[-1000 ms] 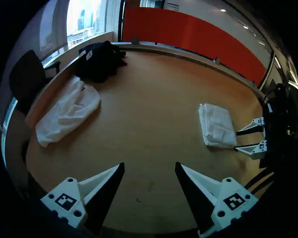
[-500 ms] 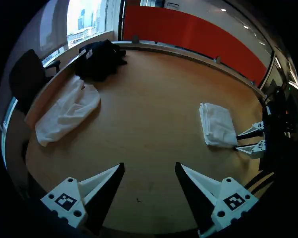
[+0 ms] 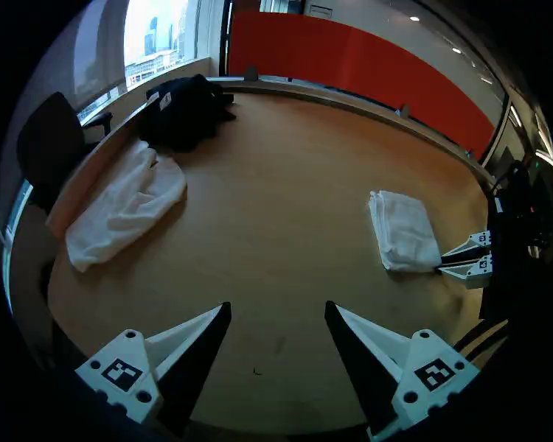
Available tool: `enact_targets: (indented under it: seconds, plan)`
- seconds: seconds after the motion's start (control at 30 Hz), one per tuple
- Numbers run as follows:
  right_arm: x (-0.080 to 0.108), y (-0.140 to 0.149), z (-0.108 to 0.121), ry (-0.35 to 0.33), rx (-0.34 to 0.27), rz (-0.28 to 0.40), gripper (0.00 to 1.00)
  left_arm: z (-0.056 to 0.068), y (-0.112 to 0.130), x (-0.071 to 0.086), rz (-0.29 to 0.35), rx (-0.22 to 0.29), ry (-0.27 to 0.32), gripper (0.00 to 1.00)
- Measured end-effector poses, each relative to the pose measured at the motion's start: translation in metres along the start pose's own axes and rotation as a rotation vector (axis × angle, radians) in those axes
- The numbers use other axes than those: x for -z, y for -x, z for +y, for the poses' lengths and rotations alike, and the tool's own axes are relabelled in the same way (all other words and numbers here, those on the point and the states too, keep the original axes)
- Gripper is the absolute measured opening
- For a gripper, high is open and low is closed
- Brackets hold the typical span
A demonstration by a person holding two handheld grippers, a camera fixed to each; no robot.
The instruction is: Fold towel
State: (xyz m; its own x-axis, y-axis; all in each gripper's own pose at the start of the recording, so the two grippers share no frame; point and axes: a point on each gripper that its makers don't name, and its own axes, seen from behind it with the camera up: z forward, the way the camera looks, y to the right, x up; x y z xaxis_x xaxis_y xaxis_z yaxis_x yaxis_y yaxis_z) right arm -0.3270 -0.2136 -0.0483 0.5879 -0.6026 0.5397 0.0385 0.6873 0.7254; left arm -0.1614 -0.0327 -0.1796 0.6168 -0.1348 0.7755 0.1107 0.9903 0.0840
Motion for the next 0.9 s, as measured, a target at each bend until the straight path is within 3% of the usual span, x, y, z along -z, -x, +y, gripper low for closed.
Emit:
enact_targets:
  seconds: [0.13,0.43,0.9]
  plan:
    - [-0.001,0.001,0.0,0.002,-0.006,0.001,0.25,0.0,0.001,0.0,-0.002,-0.001,0.001,0.94]
    - [-0.002,0.001,-0.003,-0.005,-0.022,0.001,0.07,0.002,0.0,0.0,0.0,-0.006,0.005,0.94]
    - [0.016,-0.024,0.001,-0.004,-0.009,0.027,0.06,0.004,-0.002,-0.004,0.01,0.0,0.021,0.94]
